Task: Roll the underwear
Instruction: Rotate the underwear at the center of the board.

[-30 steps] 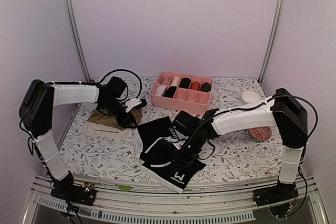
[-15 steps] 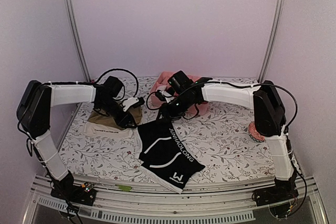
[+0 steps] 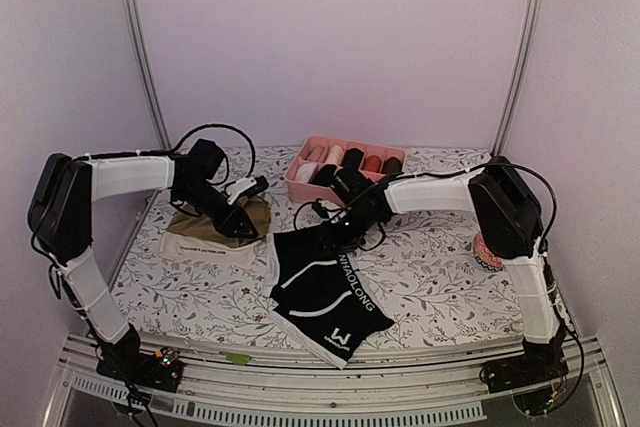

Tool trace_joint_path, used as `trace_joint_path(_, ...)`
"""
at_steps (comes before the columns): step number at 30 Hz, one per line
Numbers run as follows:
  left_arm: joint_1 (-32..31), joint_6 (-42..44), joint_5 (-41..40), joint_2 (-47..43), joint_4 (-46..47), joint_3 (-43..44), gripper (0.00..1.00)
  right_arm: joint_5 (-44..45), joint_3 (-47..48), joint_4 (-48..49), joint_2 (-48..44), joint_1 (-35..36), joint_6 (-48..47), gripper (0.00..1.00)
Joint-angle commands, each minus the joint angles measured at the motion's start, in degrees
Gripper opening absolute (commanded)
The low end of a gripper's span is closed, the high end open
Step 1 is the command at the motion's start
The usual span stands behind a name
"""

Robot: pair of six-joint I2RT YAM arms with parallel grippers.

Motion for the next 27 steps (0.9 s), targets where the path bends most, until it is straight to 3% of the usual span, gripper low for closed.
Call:
trace_joint_path(1, -0.86, 3.17, 4.31, 1.25, -2.68, 3.32, 0.40, 10.12, -11.96, -1.26, -5.23, -3.81, 4.10, 0.32)
trace_joint_path(6, -4.63, 4.68, 3.39, 2.77, -2.50, 4.18, 0.40, 12.18, -22.76, 1.26, -11.56, -7.51, 7.73, 0.30)
trace_joint_path(9, -7.53, 5.29, 2.63, 3.55, -1.85, 3.89, 0.40, 9.55, -26.17, 5.28, -16.44, -7.98, 9.02, 0.34)
trace_joint_path(17, -19.33, 6.92, 3.20, 5.66, 0.73, 4.18, 0.39, 6.43, -25.73, 8.01, -25.93, -9.20, 6.30, 0.39)
trace_joint_path(27, -33.51, 8.16, 1.98, 9.86, 4.67, 1.49, 0.36, 5.27, -28.43, 5.50, -30.67, -12.38, 4.30, 0.39)
